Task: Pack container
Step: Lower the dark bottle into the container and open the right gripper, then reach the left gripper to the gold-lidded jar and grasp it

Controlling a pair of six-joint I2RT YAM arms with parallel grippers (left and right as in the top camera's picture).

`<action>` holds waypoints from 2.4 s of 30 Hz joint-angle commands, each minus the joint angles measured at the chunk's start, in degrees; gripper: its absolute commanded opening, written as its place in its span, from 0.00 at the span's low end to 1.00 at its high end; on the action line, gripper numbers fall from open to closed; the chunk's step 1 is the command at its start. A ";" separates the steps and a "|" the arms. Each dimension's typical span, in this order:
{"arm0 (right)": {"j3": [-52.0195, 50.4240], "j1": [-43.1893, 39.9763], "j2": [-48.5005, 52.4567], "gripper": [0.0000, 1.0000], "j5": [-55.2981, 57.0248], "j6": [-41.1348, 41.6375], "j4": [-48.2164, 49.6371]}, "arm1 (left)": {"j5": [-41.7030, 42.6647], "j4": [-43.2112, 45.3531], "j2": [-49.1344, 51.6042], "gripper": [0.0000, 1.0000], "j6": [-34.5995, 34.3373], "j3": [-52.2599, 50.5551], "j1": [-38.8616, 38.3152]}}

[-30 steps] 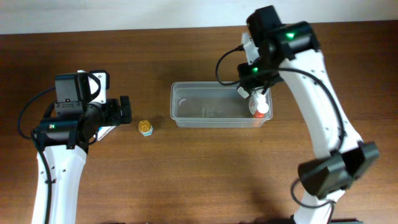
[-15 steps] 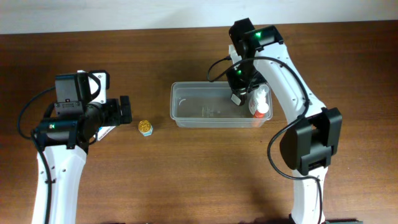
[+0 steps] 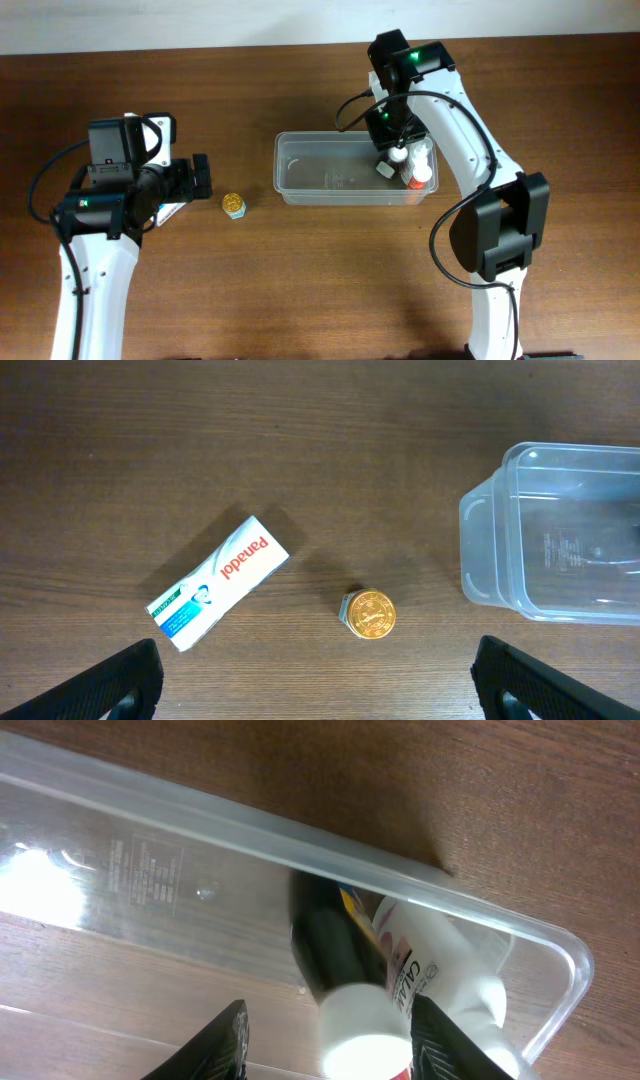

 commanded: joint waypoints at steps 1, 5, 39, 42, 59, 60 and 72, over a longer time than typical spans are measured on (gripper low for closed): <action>0.17 -0.11 0.24 0.44 0.72 0.26 0.02 | 0.81 0.02 0.22 0.99 -0.37 1.07 -0.24; 0.17 -0.11 0.24 0.44 0.74 0.26 0.02 | 0.81 0.02 0.22 0.99 -0.37 1.07 -0.24; 3.28 -28.94 -22.14 0.98 -5.75 3.26 -16.44 | -0.04 -1.25 14.10 0.99 0.00 7.17 -4.90; -0.66 -28.89 -22.14 0.98 -5.77 3.26 -15.61 | -0.04 -1.25 19.91 0.99 0.00 7.69 -5.11; -15.61 -28.92 -22.14 0.98 -5.75 3.26 -7.65 | -0.31 -1.92 38.71 0.99 0.00 7.67 -10.67; -15.61 -28.92 -22.12 0.99 -5.75 3.26 -7.65 | -0.35 -2.25 39.32 0.99 0.00 7.67 -10.95; -15.61 -28.92 -22.12 0.99 -5.75 3.02 -7.61 | -4.17 -6.27 40.50 0.89 0.02 7.67 -11.21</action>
